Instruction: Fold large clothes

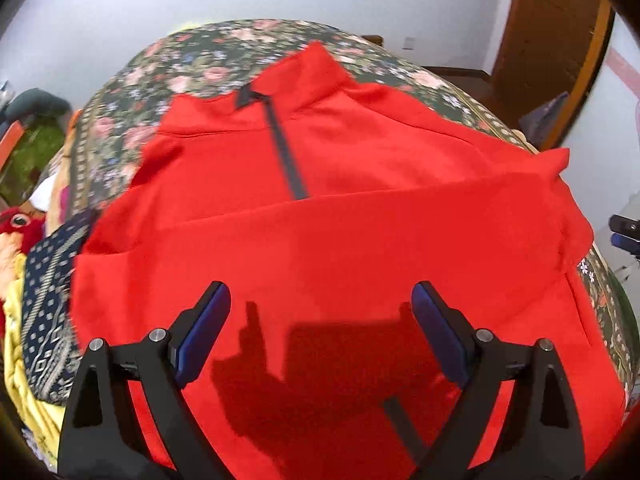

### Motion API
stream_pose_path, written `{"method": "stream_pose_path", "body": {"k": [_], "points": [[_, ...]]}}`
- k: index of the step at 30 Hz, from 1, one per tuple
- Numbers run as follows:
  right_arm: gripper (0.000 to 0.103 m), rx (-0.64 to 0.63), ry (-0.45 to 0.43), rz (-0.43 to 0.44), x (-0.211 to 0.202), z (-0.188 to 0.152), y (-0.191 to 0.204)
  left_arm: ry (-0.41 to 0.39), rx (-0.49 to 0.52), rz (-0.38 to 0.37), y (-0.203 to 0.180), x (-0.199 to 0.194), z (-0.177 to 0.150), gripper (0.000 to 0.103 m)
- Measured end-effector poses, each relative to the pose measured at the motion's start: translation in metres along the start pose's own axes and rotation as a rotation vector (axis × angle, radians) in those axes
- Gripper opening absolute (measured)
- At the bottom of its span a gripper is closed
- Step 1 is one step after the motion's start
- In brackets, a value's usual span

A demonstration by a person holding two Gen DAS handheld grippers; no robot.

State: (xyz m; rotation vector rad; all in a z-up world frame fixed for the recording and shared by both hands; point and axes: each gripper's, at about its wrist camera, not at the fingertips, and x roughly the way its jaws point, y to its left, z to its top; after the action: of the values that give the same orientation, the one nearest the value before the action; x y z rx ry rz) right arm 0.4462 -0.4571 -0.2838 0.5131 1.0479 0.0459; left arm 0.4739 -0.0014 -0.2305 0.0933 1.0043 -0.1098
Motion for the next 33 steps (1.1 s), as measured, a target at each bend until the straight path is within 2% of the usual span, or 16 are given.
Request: {"method": "stream_pose_path", "body": {"k": [6,10,12,17,19,25,33], "points": [[0.083,0.141,0.052,0.089,0.040,0.013,-0.028,0.030,0.011,-0.015,-0.020,0.030,0.003,0.092],[0.077,0.208,0.019,0.125,0.055,0.023,-0.038,0.003,0.047,0.038,-0.027,0.037,0.004,0.093],[0.067,0.224,0.005,0.121,0.060,0.028,-0.040,-0.005,0.049,0.038,-0.027,0.039,0.004,0.097],[0.021,0.228,-0.044,0.056,0.057,0.039,-0.046,-0.014,0.051,0.046,-0.030,0.041,0.004,0.099],[0.013,0.220,-0.080,0.058,0.050,0.040,-0.046,-0.004,0.050,0.039,-0.029,0.041,0.004,0.099],[0.008,0.097,-0.245,0.056,-0.005,0.045,-0.009,-0.003,0.034,0.016,-0.018,0.023,-0.002,0.099],[0.007,-0.114,-0.370,0.135,-0.087,0.054,0.097,-0.071,-0.015,0.014,0.014,-0.023,-0.008,0.099]]}}
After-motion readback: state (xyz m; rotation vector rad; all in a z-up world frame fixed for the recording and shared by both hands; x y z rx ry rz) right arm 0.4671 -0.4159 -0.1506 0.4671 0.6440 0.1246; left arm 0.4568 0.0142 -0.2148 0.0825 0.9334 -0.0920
